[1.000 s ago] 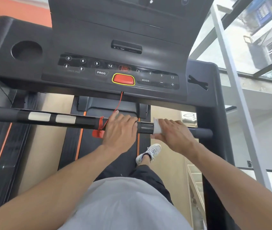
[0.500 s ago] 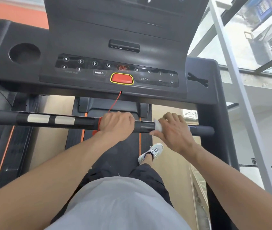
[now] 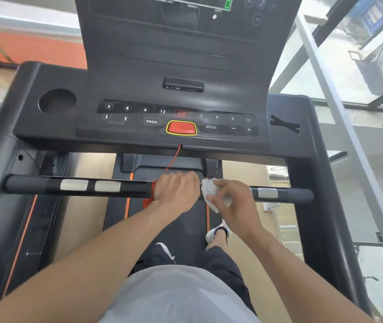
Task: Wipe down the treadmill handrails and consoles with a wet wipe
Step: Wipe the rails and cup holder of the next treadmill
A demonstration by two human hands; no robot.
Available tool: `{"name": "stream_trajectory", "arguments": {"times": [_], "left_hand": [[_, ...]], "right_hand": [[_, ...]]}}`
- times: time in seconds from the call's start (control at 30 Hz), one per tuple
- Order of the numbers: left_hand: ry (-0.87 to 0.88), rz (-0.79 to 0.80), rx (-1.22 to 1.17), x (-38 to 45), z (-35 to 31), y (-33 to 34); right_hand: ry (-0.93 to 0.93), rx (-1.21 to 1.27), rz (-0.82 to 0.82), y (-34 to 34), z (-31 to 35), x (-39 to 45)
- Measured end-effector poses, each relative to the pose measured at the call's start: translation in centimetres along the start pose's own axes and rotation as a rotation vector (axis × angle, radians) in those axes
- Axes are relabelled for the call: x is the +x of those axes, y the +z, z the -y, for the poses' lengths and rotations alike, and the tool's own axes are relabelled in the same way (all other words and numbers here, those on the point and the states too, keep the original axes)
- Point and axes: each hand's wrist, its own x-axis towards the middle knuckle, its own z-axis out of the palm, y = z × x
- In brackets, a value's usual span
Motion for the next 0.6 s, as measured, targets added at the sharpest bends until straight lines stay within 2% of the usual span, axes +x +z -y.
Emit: {"name": "stream_trajectory", "arguments": {"times": [0.1,0.2,0.3,0.37,0.43,0.53,0.6], "left_hand": [[0.013,-0.027,0.022,0.1,0.3,0.2],[0.024,-0.057,0.063,0.1,0.4,0.3],[0.040,-0.055,0.085,-0.2,0.3,0.3],[0.051,-0.061,0.078,-0.3,0.3,0.1],[0.058,-0.057,0.052,-0.3,0.4,0.1],[0.050,-0.109,0.059,-0.3,0.3,0.0],[0.043,-0.127,0.047,-0.5,0.3,0.0]], "right_hand": [[-0.179,-0.198,0.126,-2.0,-1.3,0.4],[-0.214,-0.359,0.199,-2.9,-0.7,1.1],[-0.082,-0.214,0.286,-3.0,1.7,1.0],[0.103,0.023,0.286,-3.3,3.2,1.2],[0.200,0.147,0.245,-3.3,4.2,1.6],[0.247,0.057,0.183,-3.0,4.4,2.3],[0.237,-0.024,0.200,-3.3,3.9,2.9]]}}
